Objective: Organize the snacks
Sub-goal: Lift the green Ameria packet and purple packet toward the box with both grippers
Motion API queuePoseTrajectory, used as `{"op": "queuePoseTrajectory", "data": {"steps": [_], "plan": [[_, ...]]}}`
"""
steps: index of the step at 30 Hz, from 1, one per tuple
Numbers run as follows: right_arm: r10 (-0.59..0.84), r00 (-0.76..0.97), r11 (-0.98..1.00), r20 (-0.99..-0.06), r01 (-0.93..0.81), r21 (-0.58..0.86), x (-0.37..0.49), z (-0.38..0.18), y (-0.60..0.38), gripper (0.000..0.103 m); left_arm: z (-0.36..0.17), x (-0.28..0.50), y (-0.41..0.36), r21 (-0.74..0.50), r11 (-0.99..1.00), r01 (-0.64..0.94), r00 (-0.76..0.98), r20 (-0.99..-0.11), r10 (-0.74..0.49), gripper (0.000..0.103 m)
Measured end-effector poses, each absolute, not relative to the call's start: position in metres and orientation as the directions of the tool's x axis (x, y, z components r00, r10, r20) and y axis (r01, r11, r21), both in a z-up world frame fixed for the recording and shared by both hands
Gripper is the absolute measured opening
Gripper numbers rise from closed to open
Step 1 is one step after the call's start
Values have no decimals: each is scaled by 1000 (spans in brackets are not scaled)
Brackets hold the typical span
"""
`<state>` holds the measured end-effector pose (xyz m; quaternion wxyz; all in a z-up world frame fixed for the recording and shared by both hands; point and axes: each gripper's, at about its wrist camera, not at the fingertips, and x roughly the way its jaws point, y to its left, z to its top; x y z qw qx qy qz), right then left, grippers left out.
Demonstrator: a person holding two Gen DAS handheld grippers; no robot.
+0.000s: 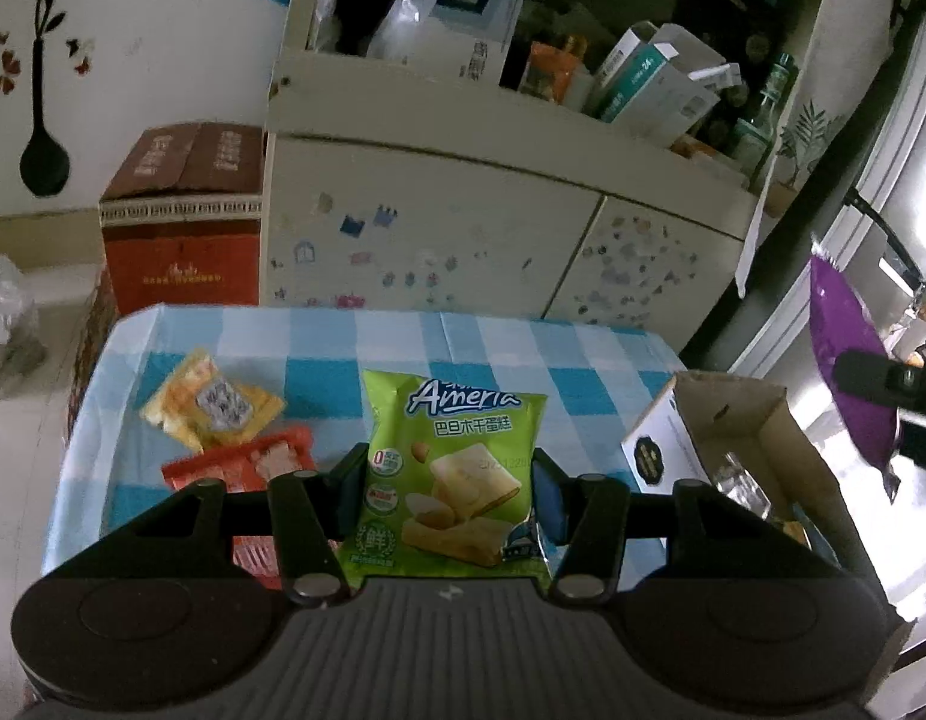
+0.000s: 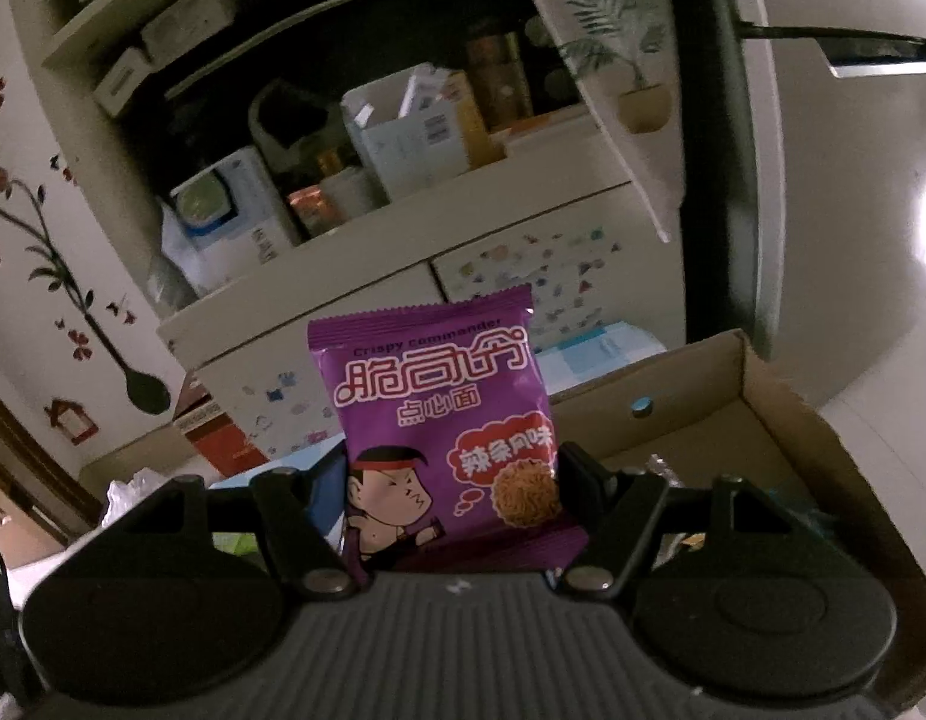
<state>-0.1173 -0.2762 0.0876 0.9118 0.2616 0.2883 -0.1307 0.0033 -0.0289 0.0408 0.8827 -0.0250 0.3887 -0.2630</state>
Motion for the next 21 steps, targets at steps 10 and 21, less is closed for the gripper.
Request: {"op": "queuePoseTrajectory", "data": {"steps": [10, 21], "plan": [[-107, 820, 784, -563, 418, 459, -141, 98, -309, 72, 47, -24, -49, -291, 840, 458, 539, -660, -523, 60], [-151, 843, 707, -516, 457, 540, -170, 104, -352, 72, 71, -61, -124, -319, 745, 586, 467, -618, -632, 60]]}}
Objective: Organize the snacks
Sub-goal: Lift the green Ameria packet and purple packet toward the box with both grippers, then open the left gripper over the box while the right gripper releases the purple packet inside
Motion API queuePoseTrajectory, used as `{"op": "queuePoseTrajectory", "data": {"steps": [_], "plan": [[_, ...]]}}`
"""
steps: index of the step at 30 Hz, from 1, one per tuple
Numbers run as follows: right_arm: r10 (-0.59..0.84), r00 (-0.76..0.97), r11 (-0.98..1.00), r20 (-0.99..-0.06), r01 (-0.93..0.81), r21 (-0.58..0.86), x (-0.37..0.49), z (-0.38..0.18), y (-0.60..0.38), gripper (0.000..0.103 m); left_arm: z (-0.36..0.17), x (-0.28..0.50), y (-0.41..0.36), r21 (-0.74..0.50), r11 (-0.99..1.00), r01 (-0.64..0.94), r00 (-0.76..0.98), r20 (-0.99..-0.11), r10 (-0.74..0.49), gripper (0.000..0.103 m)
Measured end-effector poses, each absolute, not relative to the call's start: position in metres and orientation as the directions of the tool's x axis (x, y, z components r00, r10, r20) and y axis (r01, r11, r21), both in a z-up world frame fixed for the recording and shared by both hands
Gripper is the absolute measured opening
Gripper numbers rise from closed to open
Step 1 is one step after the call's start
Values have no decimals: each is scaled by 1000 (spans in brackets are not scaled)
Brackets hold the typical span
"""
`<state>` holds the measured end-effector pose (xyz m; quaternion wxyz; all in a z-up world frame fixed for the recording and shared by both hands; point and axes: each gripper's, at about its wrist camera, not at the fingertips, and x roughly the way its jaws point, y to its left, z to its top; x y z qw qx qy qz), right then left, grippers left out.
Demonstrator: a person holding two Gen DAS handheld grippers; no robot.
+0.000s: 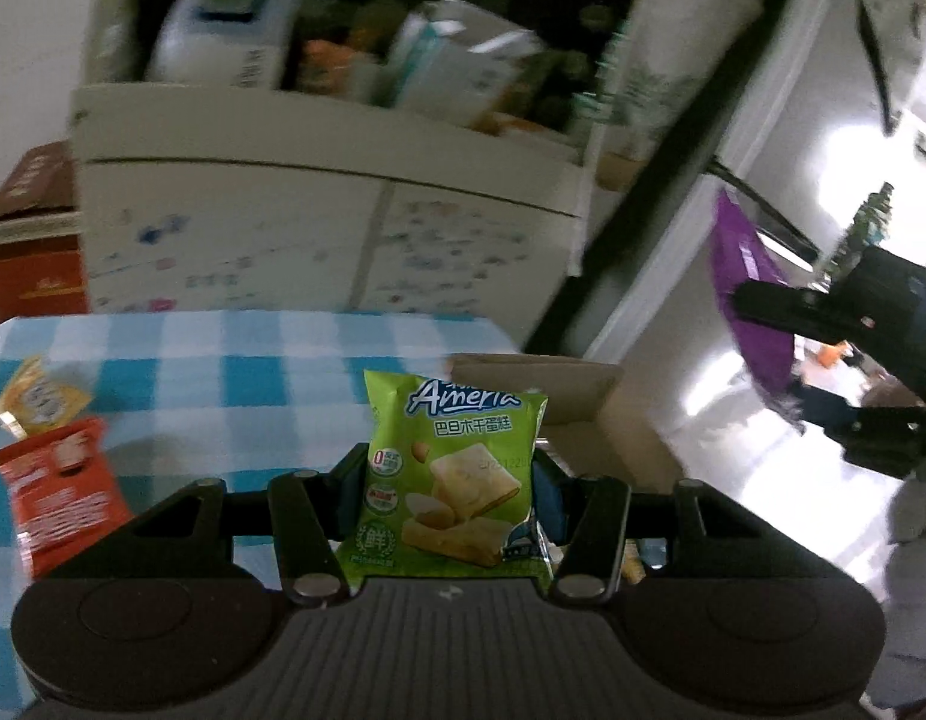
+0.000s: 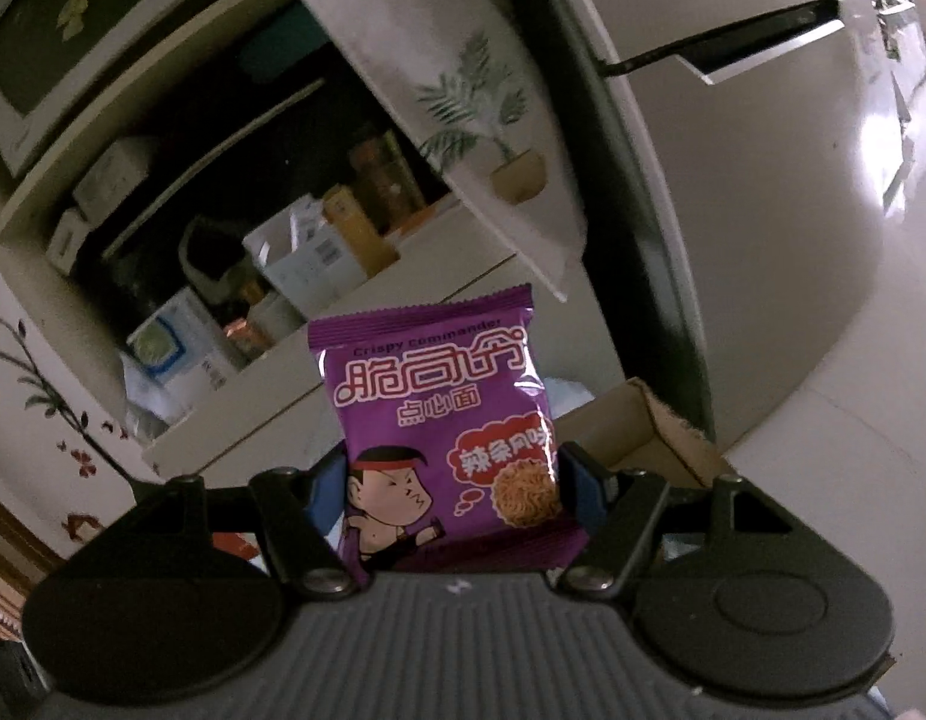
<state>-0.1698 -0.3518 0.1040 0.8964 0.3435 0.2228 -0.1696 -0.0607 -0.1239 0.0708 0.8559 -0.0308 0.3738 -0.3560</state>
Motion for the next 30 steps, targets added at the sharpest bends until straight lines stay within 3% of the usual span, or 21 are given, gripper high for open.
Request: {"op": "queuePoseTrajectory", "data": {"steps": [18, 19, 24, 30], "plan": [[-179, 817, 601, -548, 532, 597, -187, 91, -387, 73, 56, -101, -202, -308, 628, 715, 324, -650, -688, 61], [-179, 815, 598, -551, 535, 597, -186, 90, -387, 73, 56, -101, -203, -303, 627, 717, 326, -650, -687, 62], [-194, 804, 568, -562, 559, 604, -187, 87, -391, 83, 60, -101, -201, -297, 636, 712, 350, -635, -689, 91], [-186, 809, 557, -557, 554, 619, -186, 87, -391, 87, 66, -97, -197, -272, 661, 699, 375, -648, -663, 95]]}}
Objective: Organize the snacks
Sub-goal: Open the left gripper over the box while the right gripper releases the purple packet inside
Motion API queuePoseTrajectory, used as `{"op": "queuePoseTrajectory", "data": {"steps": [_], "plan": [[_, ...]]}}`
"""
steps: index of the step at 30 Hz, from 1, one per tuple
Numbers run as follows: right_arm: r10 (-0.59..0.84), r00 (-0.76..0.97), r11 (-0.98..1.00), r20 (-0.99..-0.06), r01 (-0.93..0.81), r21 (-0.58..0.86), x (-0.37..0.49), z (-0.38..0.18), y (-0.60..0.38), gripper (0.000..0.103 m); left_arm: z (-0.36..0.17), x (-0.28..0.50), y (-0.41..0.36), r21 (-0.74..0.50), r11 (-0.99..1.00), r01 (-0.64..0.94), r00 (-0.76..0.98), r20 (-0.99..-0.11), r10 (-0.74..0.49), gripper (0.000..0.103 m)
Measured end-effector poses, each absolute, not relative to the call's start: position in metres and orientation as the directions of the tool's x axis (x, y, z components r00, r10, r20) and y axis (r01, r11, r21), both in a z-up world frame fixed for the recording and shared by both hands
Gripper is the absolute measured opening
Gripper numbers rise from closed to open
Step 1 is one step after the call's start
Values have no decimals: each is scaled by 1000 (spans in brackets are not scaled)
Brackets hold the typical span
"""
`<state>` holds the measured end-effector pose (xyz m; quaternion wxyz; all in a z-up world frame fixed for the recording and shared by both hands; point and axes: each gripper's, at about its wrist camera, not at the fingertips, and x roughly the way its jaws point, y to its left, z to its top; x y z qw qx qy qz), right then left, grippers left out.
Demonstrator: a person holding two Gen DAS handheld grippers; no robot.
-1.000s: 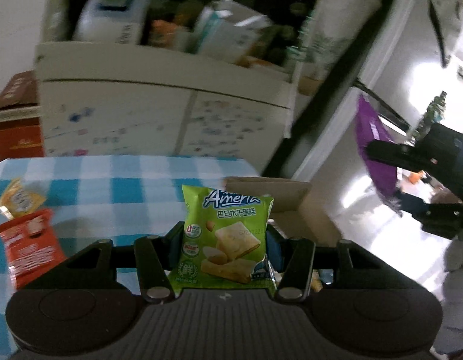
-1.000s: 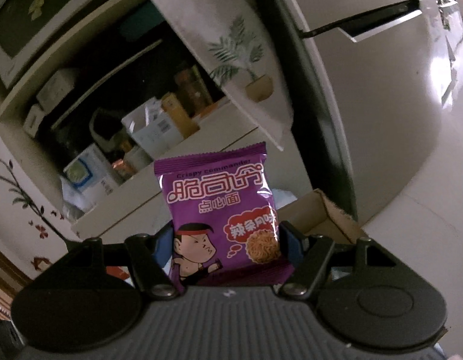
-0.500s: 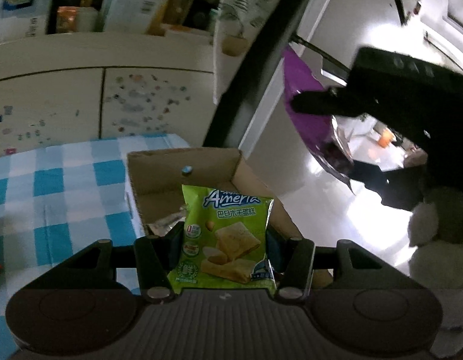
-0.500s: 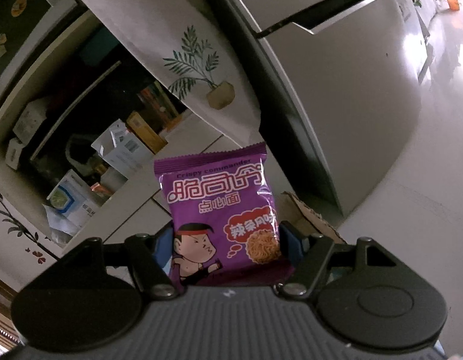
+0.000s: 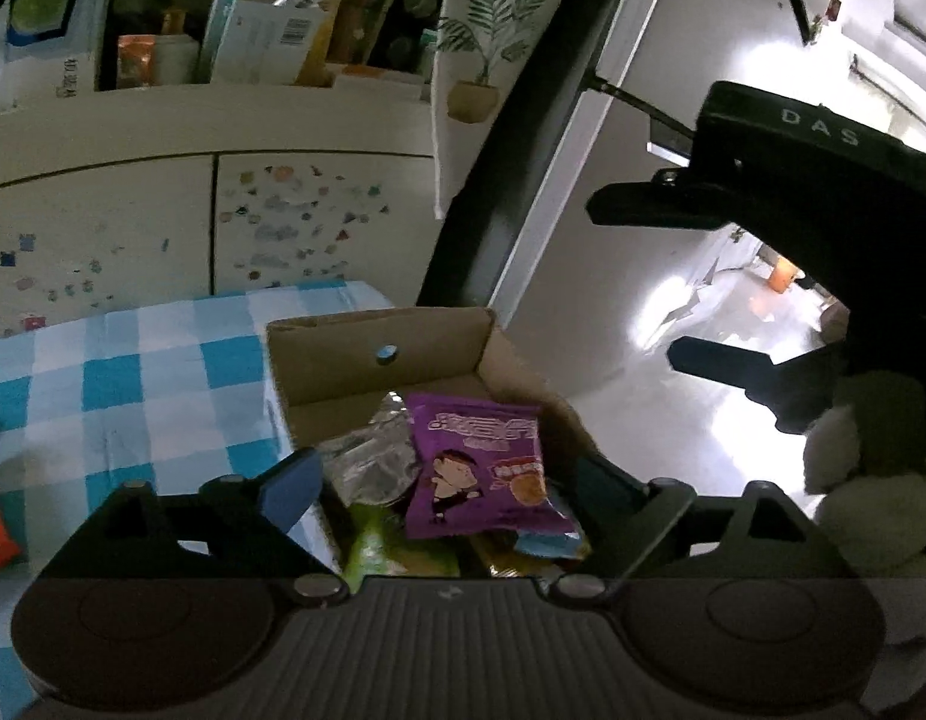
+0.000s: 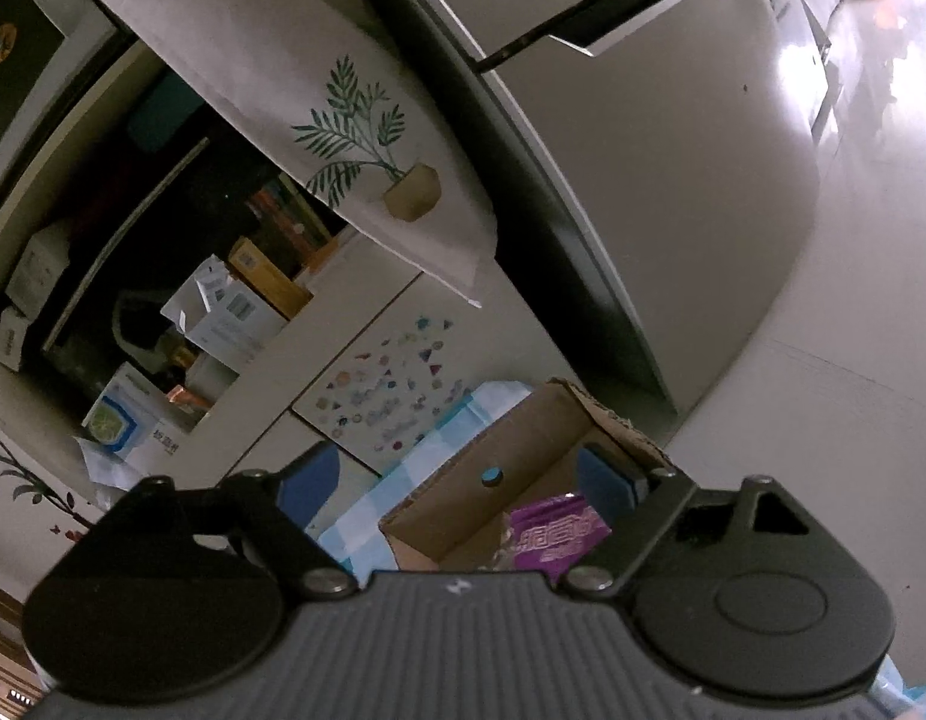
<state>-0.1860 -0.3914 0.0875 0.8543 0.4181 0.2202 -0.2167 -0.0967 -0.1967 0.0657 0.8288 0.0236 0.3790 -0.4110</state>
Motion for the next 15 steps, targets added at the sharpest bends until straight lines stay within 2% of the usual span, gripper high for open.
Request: {"op": "queuePoseTrajectory", "data": {"steps": [6, 15], "plan": [[-185, 803, 575, -567, 556, 600, -181, 89, -388, 87, 62, -89, -187, -251, 694, 674, 370, -699, -612, 95], [-164, 788, 638, -593, 543, 546, -164, 89, -369, 87, 58, -71, -149, -236, 731, 640, 408, -702, -584, 95]]}}
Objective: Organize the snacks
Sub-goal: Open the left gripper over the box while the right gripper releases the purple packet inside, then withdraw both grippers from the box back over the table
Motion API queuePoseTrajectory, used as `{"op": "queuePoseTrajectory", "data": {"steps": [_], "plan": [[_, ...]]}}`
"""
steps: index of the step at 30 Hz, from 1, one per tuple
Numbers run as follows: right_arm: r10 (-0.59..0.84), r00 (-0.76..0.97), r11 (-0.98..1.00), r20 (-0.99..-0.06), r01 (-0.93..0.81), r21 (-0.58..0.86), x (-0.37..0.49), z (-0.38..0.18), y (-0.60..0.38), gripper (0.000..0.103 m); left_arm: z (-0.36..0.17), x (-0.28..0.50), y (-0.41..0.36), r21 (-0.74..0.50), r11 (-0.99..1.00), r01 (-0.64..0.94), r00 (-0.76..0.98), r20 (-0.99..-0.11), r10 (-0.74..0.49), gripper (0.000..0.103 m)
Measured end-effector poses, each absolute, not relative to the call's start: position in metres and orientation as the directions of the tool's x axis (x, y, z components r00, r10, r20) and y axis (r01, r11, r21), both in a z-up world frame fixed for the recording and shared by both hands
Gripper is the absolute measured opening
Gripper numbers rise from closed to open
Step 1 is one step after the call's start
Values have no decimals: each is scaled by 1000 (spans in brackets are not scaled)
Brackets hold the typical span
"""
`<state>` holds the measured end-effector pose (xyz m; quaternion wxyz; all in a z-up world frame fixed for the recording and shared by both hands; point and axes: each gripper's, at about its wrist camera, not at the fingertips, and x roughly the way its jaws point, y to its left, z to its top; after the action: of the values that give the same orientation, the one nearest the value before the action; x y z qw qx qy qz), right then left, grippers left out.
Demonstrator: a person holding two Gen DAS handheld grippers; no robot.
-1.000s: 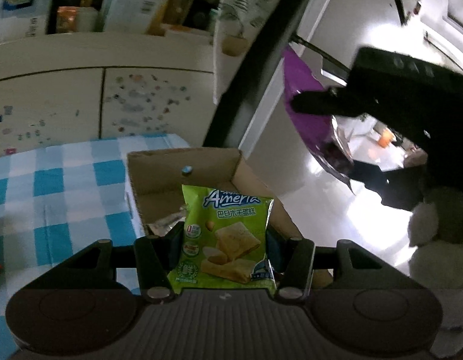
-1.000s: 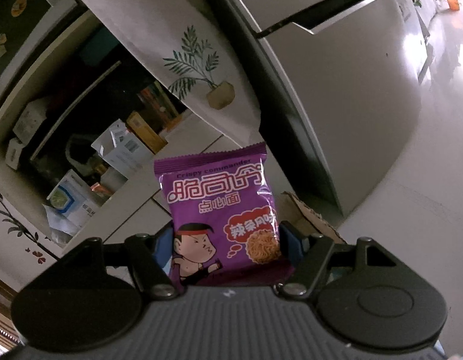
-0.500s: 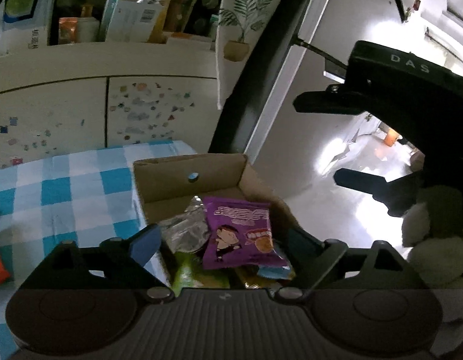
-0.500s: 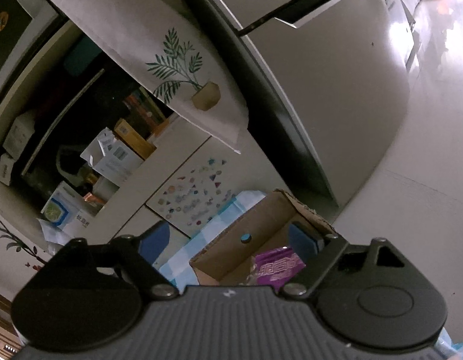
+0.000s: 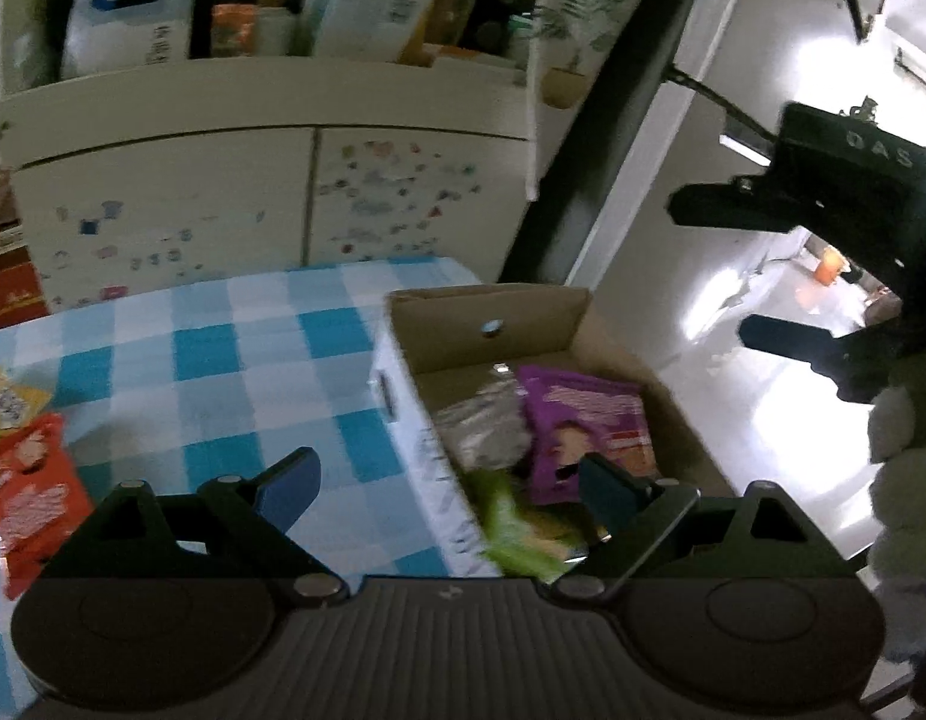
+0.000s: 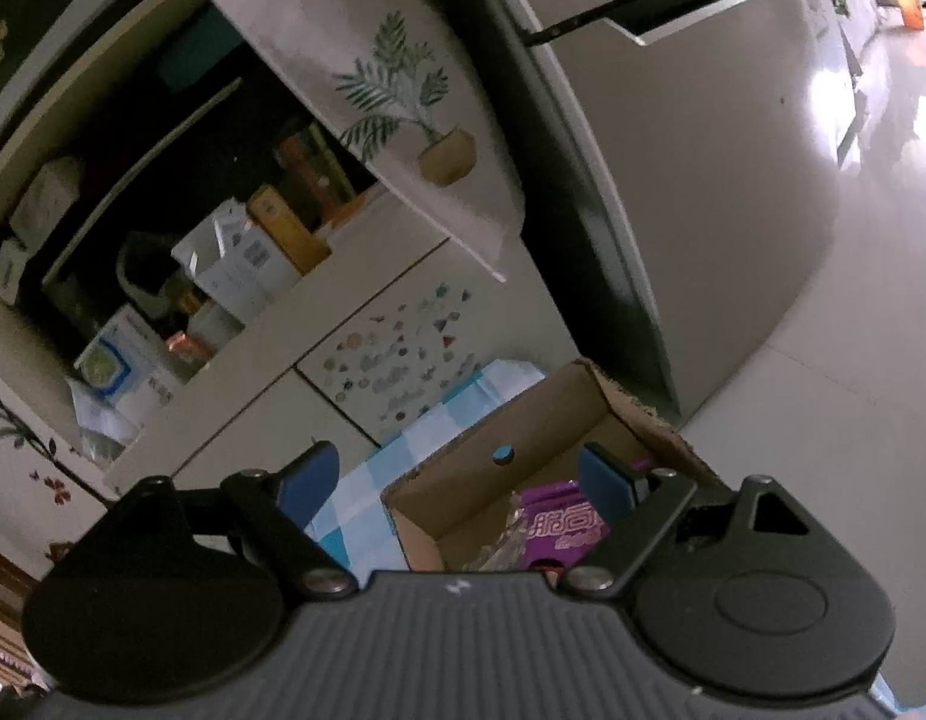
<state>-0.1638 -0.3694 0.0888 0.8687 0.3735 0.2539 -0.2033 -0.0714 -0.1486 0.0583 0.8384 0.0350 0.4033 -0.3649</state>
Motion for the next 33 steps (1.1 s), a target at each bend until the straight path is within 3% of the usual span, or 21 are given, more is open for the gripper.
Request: {"op": "queuePoseTrajectory", "data": {"steps": [19, 33], "plan": [[-79, 782, 745, -618, 458, 484, -125, 84, -326, 92, 66, 14, -33, -127, 903, 411, 579, -728, -366, 97], [25, 777, 836, -629, 329, 440, -90, 77, -277, 94, 48, 82, 35, -151, 977, 149, 608, -765, -211, 100]]}}
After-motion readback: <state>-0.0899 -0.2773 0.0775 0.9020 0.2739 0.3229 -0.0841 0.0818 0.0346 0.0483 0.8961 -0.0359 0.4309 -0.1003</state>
